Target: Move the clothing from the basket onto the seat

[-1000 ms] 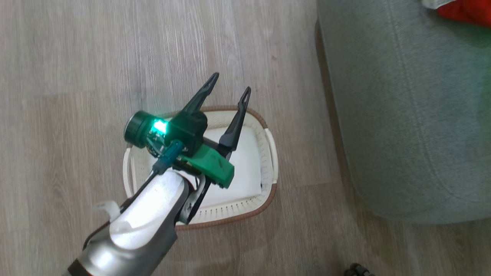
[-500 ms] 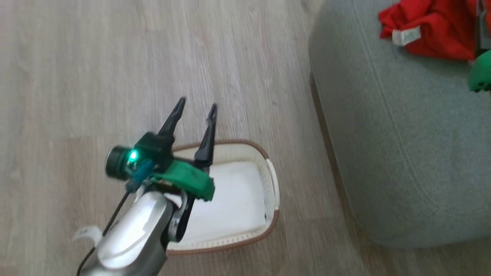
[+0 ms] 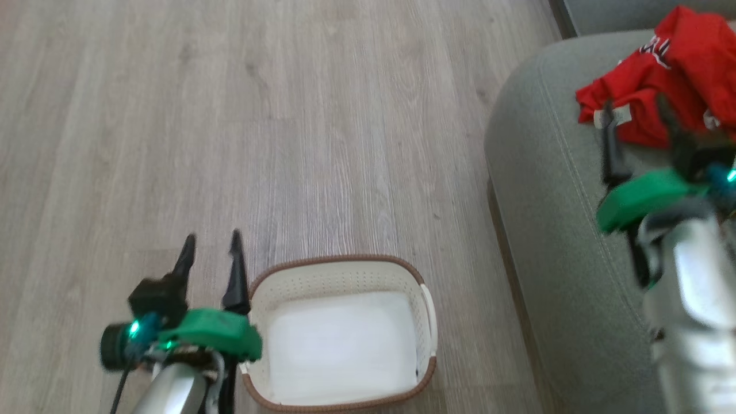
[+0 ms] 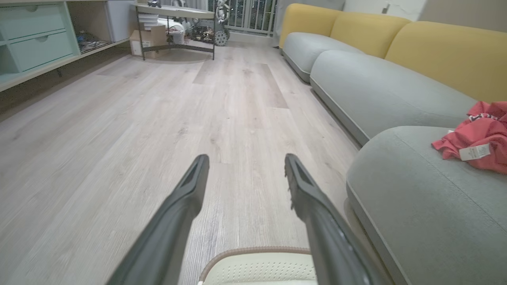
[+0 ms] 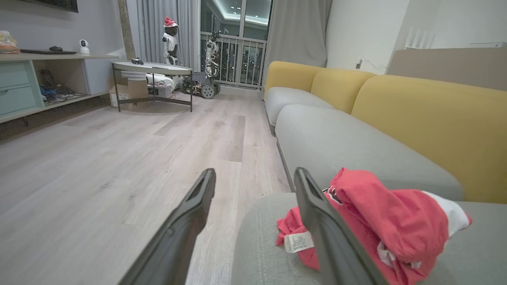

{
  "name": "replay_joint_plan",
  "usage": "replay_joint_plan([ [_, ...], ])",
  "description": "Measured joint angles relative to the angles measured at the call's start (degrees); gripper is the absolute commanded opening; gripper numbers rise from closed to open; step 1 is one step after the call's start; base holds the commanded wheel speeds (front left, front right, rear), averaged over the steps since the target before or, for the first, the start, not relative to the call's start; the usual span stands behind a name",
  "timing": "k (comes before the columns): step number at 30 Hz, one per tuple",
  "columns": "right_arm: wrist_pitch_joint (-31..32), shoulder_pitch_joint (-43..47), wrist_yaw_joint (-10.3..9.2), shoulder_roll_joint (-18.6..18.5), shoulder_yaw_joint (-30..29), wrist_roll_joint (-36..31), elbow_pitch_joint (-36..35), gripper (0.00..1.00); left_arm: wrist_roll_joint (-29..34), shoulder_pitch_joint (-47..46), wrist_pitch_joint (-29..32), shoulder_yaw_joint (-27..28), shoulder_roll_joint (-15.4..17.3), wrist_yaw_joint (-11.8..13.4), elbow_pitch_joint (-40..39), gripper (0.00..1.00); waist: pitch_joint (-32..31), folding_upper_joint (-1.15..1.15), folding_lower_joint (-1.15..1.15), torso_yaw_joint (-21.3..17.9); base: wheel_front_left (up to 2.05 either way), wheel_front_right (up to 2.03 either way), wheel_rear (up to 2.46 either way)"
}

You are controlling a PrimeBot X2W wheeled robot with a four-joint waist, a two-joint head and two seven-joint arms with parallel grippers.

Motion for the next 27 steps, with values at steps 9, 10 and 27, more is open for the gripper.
replay_joint_plan([
  [9,0.00,14.57,0.00,5.57,0.12,0.56,-8.36,1.00,2.41,9.64,0.00,7.11,-0.71,0.33,-3.24,1.00,-3.78,0.00,0.00,1.04,0.00,0.00,0.00],
  [10,0.00,16.09,0.00,5.64,0.42,0.60,-9.09,1.00,2.59,10.78,0.00,7.76,-1.05,0.13,-3.47,1.00,-4.04,0.00,0.00,1.19,0.00,0.00,0.00],
  [27,0.01,29.44,0.00,6.14,3.94,8.78,-17.79,1.00,6.75,16.04,0.00,13.35,-4.85,-4.66,-4.27,1.00,-5.13,0.00,0.00,3.03,0.00,0.00,0.00],
])
